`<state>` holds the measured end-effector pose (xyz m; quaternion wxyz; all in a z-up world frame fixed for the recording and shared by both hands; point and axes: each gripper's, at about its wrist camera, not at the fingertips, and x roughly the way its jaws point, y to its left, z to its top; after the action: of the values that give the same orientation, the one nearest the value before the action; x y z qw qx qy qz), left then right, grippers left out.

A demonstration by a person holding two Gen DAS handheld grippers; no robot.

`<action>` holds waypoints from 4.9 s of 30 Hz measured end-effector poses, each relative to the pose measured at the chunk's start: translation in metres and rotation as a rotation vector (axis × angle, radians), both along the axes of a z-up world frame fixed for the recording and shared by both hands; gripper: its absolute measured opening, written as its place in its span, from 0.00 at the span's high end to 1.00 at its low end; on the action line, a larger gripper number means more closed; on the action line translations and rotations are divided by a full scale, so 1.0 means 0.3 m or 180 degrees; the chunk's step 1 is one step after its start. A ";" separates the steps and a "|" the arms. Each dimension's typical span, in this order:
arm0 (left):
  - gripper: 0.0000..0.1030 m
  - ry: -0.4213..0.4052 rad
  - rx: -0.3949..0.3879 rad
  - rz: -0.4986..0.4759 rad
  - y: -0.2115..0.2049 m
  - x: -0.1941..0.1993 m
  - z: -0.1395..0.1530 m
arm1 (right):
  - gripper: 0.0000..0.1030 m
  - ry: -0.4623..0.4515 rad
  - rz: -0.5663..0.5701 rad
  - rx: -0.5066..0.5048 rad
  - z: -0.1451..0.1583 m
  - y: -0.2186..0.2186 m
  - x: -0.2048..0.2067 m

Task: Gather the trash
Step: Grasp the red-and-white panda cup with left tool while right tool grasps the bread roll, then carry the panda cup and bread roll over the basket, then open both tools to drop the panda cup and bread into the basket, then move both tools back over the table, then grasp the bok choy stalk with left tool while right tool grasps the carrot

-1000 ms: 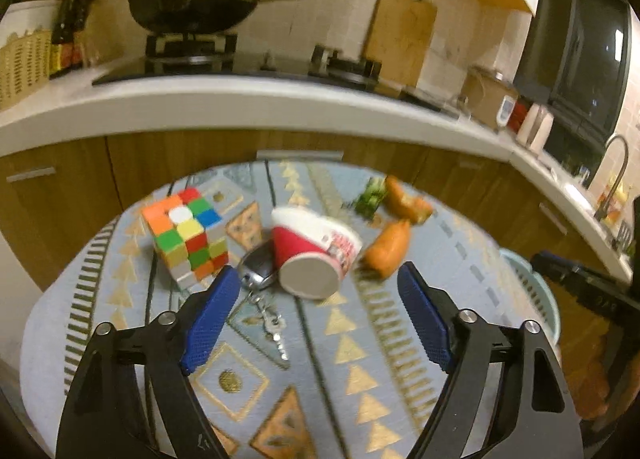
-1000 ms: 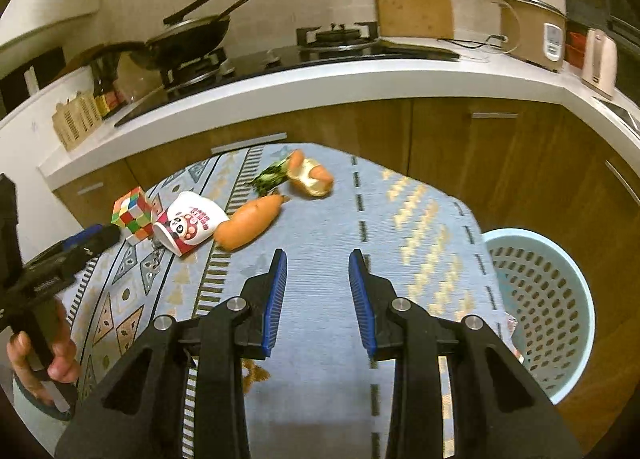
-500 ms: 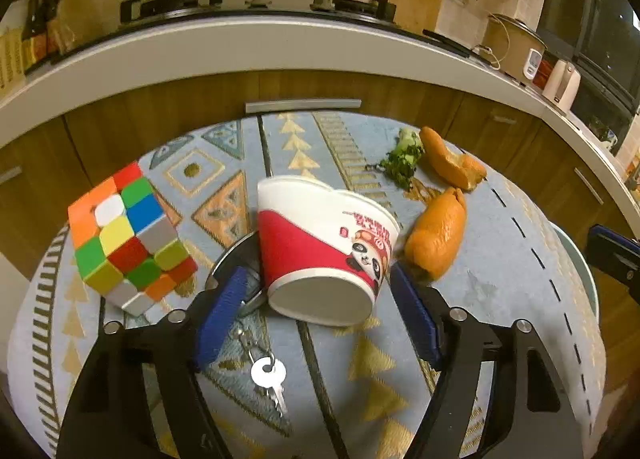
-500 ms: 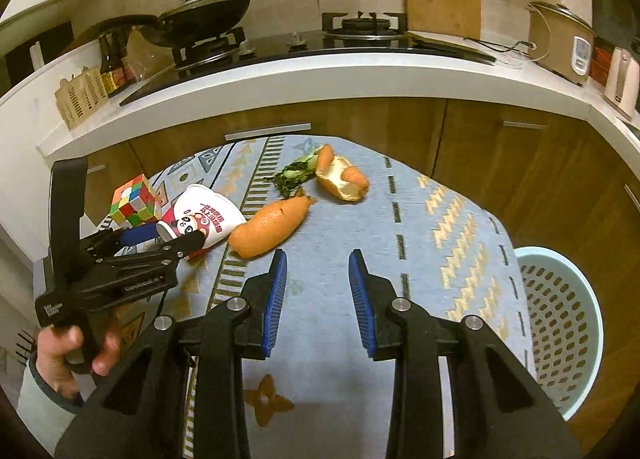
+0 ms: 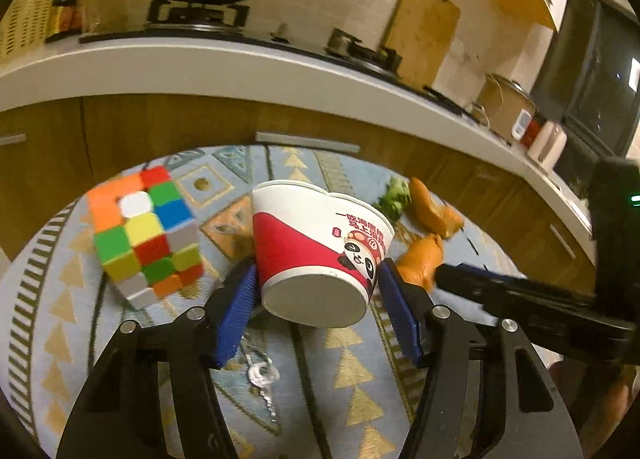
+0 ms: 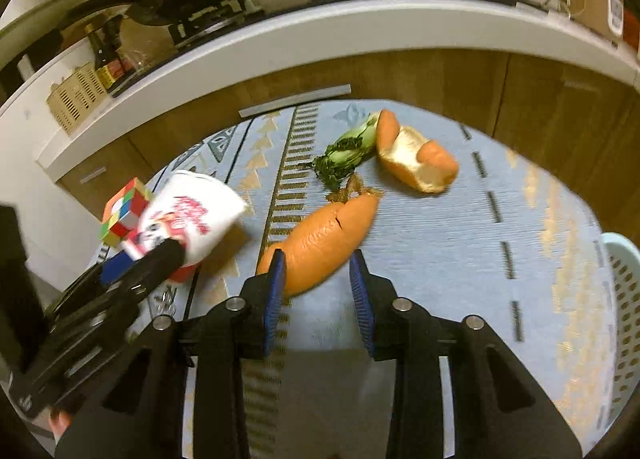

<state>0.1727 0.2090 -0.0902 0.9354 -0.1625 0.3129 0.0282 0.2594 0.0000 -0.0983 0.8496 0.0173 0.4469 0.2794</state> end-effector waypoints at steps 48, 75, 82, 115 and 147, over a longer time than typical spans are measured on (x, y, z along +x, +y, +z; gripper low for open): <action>0.42 -0.0529 0.0109 -0.0770 -0.458 -0.052 0.267 | 0.73 -0.1042 -0.0870 -0.0331 0.294 -0.571 -0.244; 0.42 0.0094 -0.0030 -0.1655 -1.064 0.227 0.111 | 0.72 -0.0106 -0.1679 -0.0349 0.043 -1.146 -0.127; 0.33 0.0263 -0.0082 -0.1756 -1.134 0.285 0.058 | 0.58 0.0105 -0.1692 -0.0259 -0.022 -1.190 -0.091; 0.37 -0.0085 0.0012 -0.0714 -0.491 0.217 0.191 | 0.66 -0.0534 -0.1050 -0.0224 0.179 -0.802 -0.076; 0.84 0.0696 0.0201 -0.0697 -0.226 0.561 -0.069 | 0.52 -0.0194 0.0119 -0.0468 -0.012 -0.166 0.227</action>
<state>0.3411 0.1411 -0.1111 0.8979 -0.0939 0.4276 -0.0465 0.3274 -0.0497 -0.1020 0.8564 -0.0621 0.4405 0.2621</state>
